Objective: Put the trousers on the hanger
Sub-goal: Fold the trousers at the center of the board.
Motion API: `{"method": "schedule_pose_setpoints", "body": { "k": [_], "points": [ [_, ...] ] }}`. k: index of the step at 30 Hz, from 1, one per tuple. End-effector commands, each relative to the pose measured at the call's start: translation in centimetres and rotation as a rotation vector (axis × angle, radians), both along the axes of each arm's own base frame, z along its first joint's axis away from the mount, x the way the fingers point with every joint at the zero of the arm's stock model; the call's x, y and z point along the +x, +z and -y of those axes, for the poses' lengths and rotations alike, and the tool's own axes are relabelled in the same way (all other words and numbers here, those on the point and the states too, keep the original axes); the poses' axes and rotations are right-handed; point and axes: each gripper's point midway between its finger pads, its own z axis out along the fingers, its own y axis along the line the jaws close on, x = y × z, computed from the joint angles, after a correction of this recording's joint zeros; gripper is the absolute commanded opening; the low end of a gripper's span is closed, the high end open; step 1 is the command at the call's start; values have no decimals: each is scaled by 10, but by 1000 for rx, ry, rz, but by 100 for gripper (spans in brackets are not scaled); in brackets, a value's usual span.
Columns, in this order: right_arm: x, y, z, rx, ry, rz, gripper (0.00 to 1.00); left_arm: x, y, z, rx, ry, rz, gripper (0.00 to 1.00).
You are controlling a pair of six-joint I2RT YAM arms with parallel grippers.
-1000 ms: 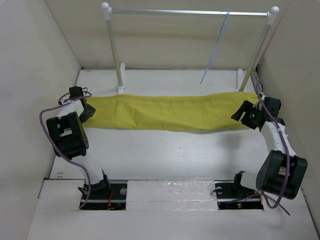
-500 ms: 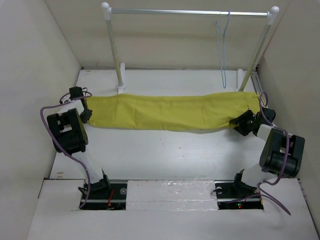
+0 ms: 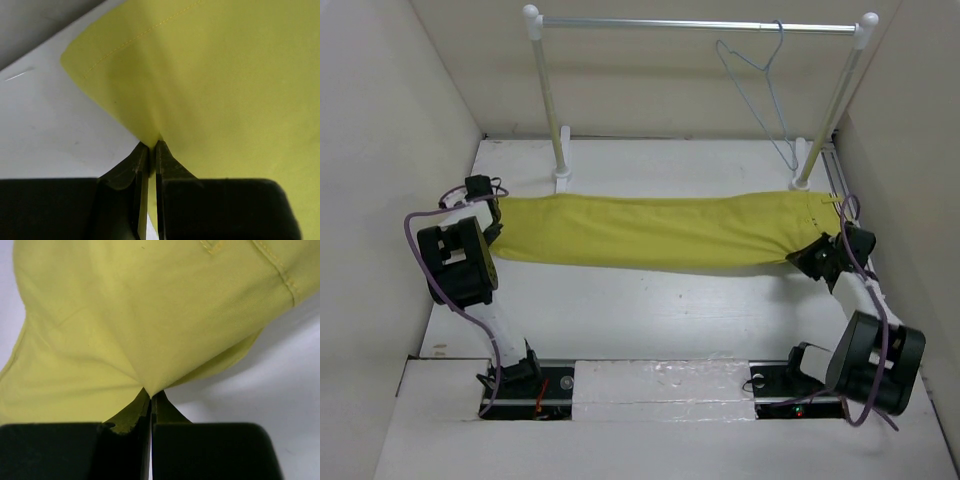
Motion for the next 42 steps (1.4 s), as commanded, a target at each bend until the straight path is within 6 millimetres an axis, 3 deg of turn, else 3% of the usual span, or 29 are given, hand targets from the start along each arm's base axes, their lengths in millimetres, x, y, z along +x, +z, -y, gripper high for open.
{"method": "schedule_pose_setpoints", "body": {
  "k": [1,3,4,5,7,8,9,10,11,12,14,15,17,18,19,21,22,23,25,26,28,29,31,33,36,38,41,42],
  "points": [
    [-45,-4,16,-100,-20,-36,0,-88,-9,-27,173,99,-298,0],
    [-58,-8,11,-93,0,-63,0,-101,-7,-26,182,117,-327,0],
    [-66,-1,14,-112,-12,-42,0,-111,-6,-25,189,125,-352,0],
    [-82,-9,8,-95,-9,-89,0,-118,-5,-24,194,139,-365,0],
    [-94,-2,13,-142,-19,-69,1,-125,0,-18,173,175,-353,0],
    [-98,0,11,-150,-9,-69,11,-126,3,-18,174,188,-347,0],
    [-96,5,10,-166,24,-50,44,-123,12,-19,174,205,-320,0],
    [-94,5,7,-159,42,-55,58,-120,16,-16,156,208,-296,0],
    [-96,1,4,-127,57,-85,68,-116,21,-15,151,208,-270,4],
    [-90,10,5,-132,90,-57,79,-110,34,-14,146,209,-209,13],
    [-89,15,15,-142,71,-75,84,-93,42,-1,58,193,-104,18],
    [-85,29,26,-176,48,-56,85,-84,55,2,20,191,-33,24],
    [-84,39,38,-206,16,-72,86,-55,70,28,-101,105,95,26],
    [-83,41,46,-210,-24,-80,87,-40,90,39,-123,54,173,31],
    [-82,37,50,-186,-40,-88,87,-22,102,65,-164,-44,231,33],
    [-74,36,56,-125,-59,-46,87,-4,122,100,-206,-187,294,35],
    [-77,27,64,-81,-104,-51,87,7,129,142,-261,-316,328,36],
    [-71,29,74,-83,-124,-7,87,9,133,164,-274,-378,343,36],
    [-69,24,86,-28,-190,11,88,10,142,212,-299,-521,403,37],
    [-66,22,94,-34,-211,30,88,2,144,257,-329,-634,406,37],
    [-64,18,115,-45,-291,36,89,-10,140,300,-371,-733,417,36],
    [-62,14,117,-31,-299,54,90,-23,136,331,-394,-810,397,36],
    [-47,19,125,-13,-310,119,91,-33,129,361,-416,-896,392,33],
    [-43,7,128,21,-313,102,91,-51,115,393,-415,-979,346,30],
    [-45,-13,130,61,-329,45,90,-64,96,410,-387,-1020,296,20],
    [-40,-18,131,73,-331,63,89,-63,82,411,-389,-1008,274,16],
    [-44,-28,130,98,-373,38,78,-67,57,402,-356,-978,213,12],
    [-47,-32,131,99,-398,28,56,-66,41,383,-326,-933,161,9]
  ]
}}
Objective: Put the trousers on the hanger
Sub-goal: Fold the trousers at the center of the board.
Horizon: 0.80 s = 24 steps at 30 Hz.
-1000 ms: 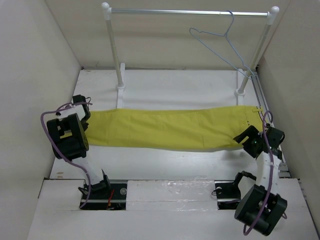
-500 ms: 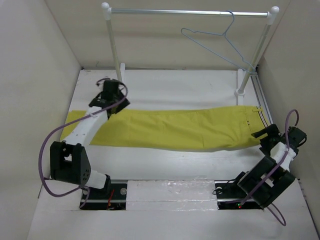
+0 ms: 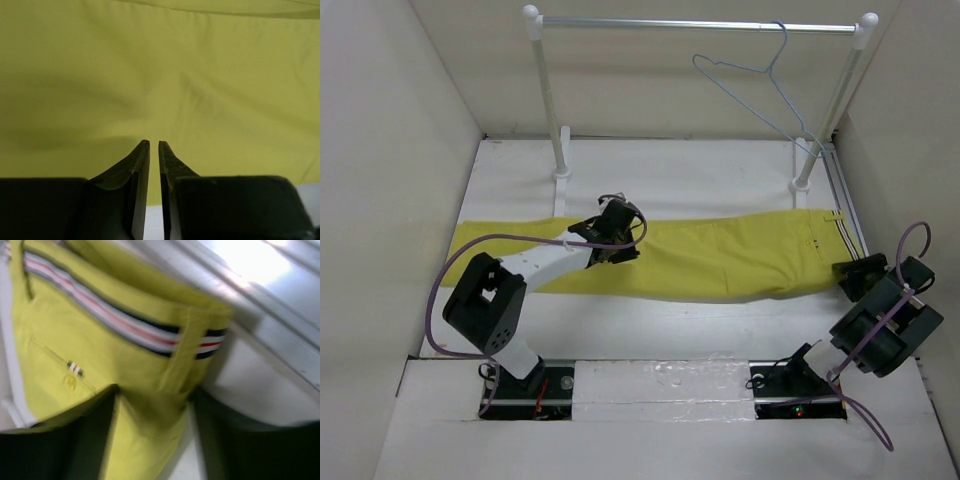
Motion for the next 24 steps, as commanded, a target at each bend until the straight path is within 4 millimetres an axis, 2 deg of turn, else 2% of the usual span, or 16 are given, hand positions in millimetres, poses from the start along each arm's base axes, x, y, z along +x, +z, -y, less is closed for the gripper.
{"method": "schedule_pose_setpoints", "body": {
  "k": [1,2,4,5,6,8,10,11,13,14,15,18,20,21,22,24],
  "points": [
    [-5,-14,7,-12,-69,-26,43,6,-32,-41,92,114,-51,7],
    [-5,-14,7,-13,-69,-26,43,6,-32,-41,93,114,-51,7],
    [-5,-11,8,-40,-44,-23,11,-1,-49,-66,140,165,-101,5],
    [-5,-11,8,-38,-43,-25,11,-1,-49,-67,141,165,-102,5],
    [-6,-6,11,-51,-43,-18,0,-5,-54,-77,155,186,-115,5],
    [-5,14,9,-115,4,13,0,-9,-60,-90,177,205,-129,5],
    [0,35,-6,-170,79,61,0,-15,-66,-99,184,215,-153,5],
    [1,55,-24,-217,134,91,0,-17,-68,-99,189,206,-156,5],
    [2,74,-44,-279,193,116,0,-20,-65,-97,176,189,-159,4],
    [-2,78,-62,-275,227,117,0,-19,-61,-95,167,171,-149,4],
    [0,101,-89,-331,302,190,0,-16,-52,-93,150,162,-125,4],
    [-11,109,-134,-315,413,185,0,-9,-31,-90,138,135,-66,4],
    [-15,115,-171,-305,535,209,0,-9,-24,-87,136,110,-52,4],
    [-15,122,-183,-292,538,236,0,-11,-18,-83,136,88,-34,4],
    [-20,136,-212,-292,617,306,0,-13,-17,-82,139,79,-29,4],
    [-20,155,-233,-241,585,375,0,-21,-16,-78,118,60,-30,3]
  ]
}}
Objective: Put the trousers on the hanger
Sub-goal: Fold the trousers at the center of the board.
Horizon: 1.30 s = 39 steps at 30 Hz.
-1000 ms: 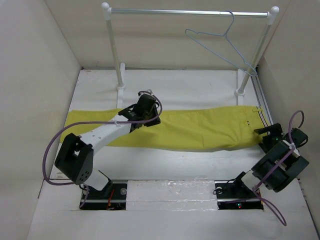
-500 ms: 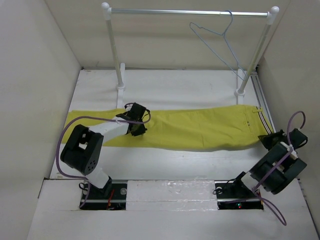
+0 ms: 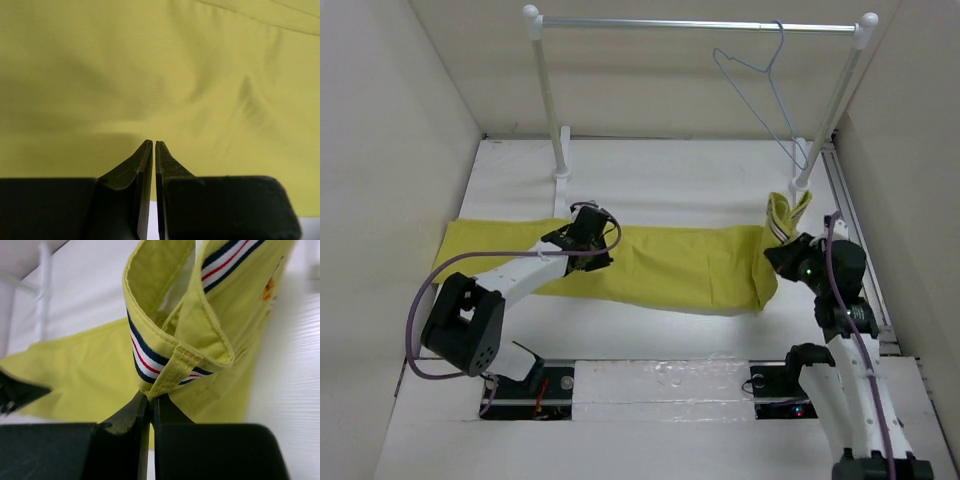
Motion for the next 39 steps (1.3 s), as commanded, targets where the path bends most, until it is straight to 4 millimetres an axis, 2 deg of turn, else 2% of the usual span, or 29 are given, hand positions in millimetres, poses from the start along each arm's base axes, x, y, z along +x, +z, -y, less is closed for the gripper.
{"method": "schedule_pose_setpoints", "body": {
  "k": [1,2,3,4,5,6,7,8,9,11,12,13,15,18,19,21,22,23,26,28,29,31,32,33,34,35,36,37,39],
  "points": [
    [-11,27,-42,121,33,39,0,-10,17,13,-63,-69,29,3],
    [-16,47,-72,140,127,78,0,-12,17,16,-89,-73,37,3],
    [-12,58,-79,138,118,95,0,-22,10,14,-104,-76,27,3],
    [-12,66,-92,129,146,98,0,-21,12,18,-141,-76,48,3],
    [-20,61,-130,100,264,40,0,-22,9,18,-148,-72,50,3],
    [-14,102,-143,82,270,115,0,-27,1,15,-142,-69,37,3],
    [-6,116,-148,47,225,135,0,-29,0,20,-166,-83,27,3],
    [1,104,-163,-25,232,69,0,-29,-4,20,-167,-76,19,3],
    [3,144,-177,-24,265,134,0,-32,-11,19,-162,-73,6,3],
    [14,159,-188,-40,295,143,0,-33,-14,23,-181,-75,-1,2],
    [25,164,-187,-42,280,153,0,-36,-19,22,-184,-73,-15,2],
    [31,187,-187,-24,278,216,0,-36,-18,26,-205,-82,-10,1],
    [35,205,-180,-12,290,272,0,-40,-23,26,-219,-75,-23,1],
    [45,243,-152,-4,256,354,0,-48,-27,30,-242,-85,-41,1],
    [47,261,-136,-9,223,383,0,-51,-28,33,-248,-92,-49,1],
    [46,278,-125,-31,225,420,0,-54,-23,53,-271,-143,-32,1],
    [44,294,-113,-35,200,449,0,-64,-26,68,-269,-182,-52,1],
    [45,299,-107,-43,185,458,0,-58,-20,71,-280,-172,-35,1],
    [39,317,-96,-48,199,503,0,-74,-17,128,-281,-282,-57,1],
    [37,318,-91,-59,211,506,0,-76,-19,148,-278,-306,-65,0],
    [38,322,-80,-67,185,514,0,-79,-32,157,-262,-310,-97,0],
    [32,332,-76,-70,201,543,0,-79,-22,189,-295,-349,-90,0],
    [30,335,-73,-72,207,553,0,-77,-34,198,-297,-330,-126,0],
    [28,341,-71,-75,220,570,0,-69,-17,226,-351,-352,-104,0],
    [28,341,-74,-75,234,572,0,-71,-11,244,-382,-380,-111,0],
    [28,341,-76,-72,250,572,0,-71,-21,255,-369,-387,-135,0],
    [30,339,-81,-70,278,567,0,-56,2,278,-407,-398,-94,0],
    [30,337,-88,-63,307,570,0,-59,0,276,-358,-395,-112,0],
    [33,328,-103,-49,351,552,0,-52,13,270,-322,-400,-62,0]
  ]
}}
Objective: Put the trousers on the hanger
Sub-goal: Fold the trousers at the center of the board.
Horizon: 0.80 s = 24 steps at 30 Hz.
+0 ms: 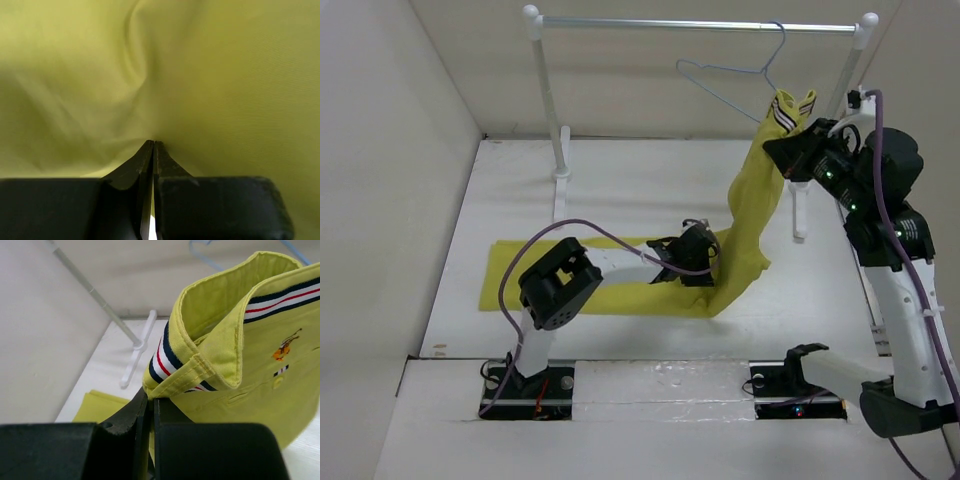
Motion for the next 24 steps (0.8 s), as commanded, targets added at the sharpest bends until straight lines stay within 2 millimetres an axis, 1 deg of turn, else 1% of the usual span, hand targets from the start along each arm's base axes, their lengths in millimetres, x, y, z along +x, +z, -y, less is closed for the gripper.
{"method": "schedule_pose_setpoints", "body": {
  "k": [1,2,3,4,5,6,7,8,9,10,11,12,13,14,15,16,17,18,19,20,21,22,23,24],
  "points": [
    [-13,33,-44,23,184,142,0,13,35,-14,32,42,75,0],
    [-12,30,-52,27,203,135,0,31,62,-33,17,104,143,0],
    [-11,25,-60,32,220,127,0,30,52,-61,60,135,142,1],
    [-4,21,-68,35,219,118,0,38,57,-84,88,170,179,4],
    [-6,16,-82,39,255,109,0,56,89,-115,50,247,233,9],
    [-3,15,-89,49,260,103,0,54,80,-144,85,277,227,14],
    [-2,17,-96,57,270,112,0,58,84,-170,112,295,246,16],
    [1,11,-114,56,301,94,0,62,111,-195,80,343,300,19],
    [4,11,-122,61,308,95,0,79,116,-238,103,451,313,20],
    [6,13,-131,65,317,101,0,81,122,-263,119,497,315,20],
    [9,1,-153,56,350,72,0,83,151,-286,91,535,386,25],
    [10,7,-164,65,361,82,0,97,172,-327,90,652,428,25],
    [12,9,-177,76,383,89,0,100,189,-344,69,680,456,29],
    [24,-8,-197,63,402,51,0,99,218,-360,45,712,524,31],
    [16,2,-220,77,452,65,0,105,251,-377,27,764,587,32],
    [15,2,-236,78,481,64,0,104,265,-392,54,821,600,32],
    [15,0,-253,77,508,59,0,105,281,-399,69,849,627,33],
    [14,-26,-291,51,563,9,0,106,313,-401,41,867,686,33],
    [9,-11,-309,71,597,36,0,105,330,-402,17,880,724,34],
    [5,-14,-328,74,632,30,0,102,345,-412,6,915,755,34],
    [0,-20,-349,76,669,17,0,97,374,-419,-29,953,808,34],
    [-12,-33,-388,76,734,6,0,91,383,-430,-10,992,820,34],
    [-17,-43,-407,77,766,-9,0,88,396,-438,13,1024,843,33],
    [-30,-54,-428,93,826,-41,0,77,426,-445,10,1051,901,34]
  ]
}}
